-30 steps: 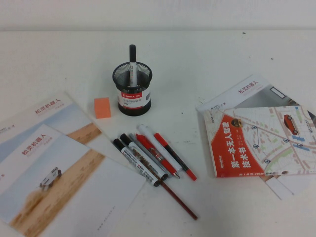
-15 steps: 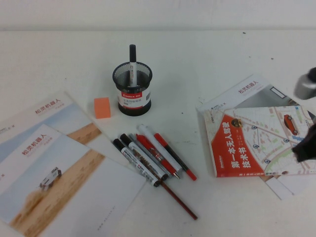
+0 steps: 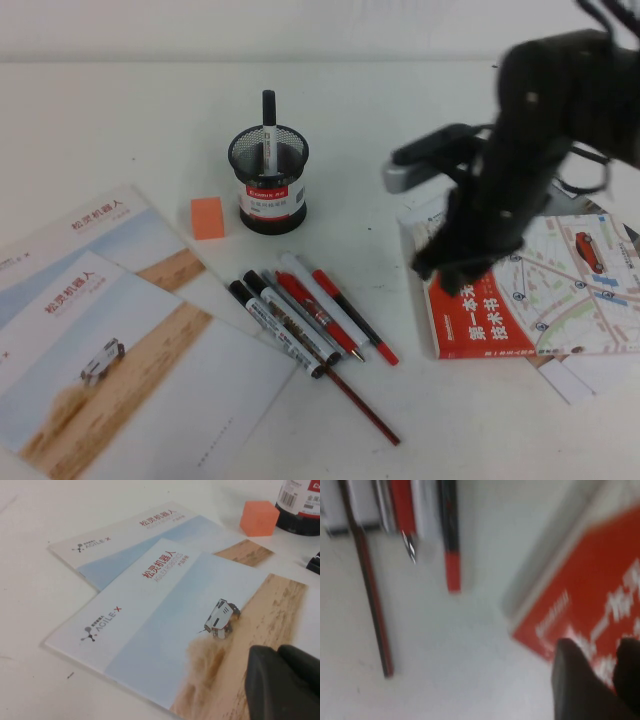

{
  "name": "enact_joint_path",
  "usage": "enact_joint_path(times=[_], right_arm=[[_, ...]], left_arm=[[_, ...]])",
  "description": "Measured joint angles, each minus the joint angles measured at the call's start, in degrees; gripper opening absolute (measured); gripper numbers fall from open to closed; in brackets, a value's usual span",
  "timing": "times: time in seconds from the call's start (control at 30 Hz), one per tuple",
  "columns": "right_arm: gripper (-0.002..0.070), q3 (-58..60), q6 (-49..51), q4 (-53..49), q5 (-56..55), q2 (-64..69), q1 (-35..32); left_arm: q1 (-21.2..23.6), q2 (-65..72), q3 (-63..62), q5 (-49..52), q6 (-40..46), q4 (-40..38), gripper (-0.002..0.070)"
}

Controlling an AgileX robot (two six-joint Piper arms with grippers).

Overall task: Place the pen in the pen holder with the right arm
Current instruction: Pick up the pen on the table

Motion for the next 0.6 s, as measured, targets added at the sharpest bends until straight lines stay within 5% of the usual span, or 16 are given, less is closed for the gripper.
enact_joint_path(times=[0.17,0.6], right_arm=[[0.0281,-10.9,0.2,-0.5,0.2,7.2,2.2],[0.0308,-23.3,0.2,-2.8,0.5,19.0,6.6]], left_arm=[[0.0,0.0,0.0,0.0,0.0,0.0,-0.0001],[0.0,0.0,0.0,0.0,0.0,0.0,-0.0001]])
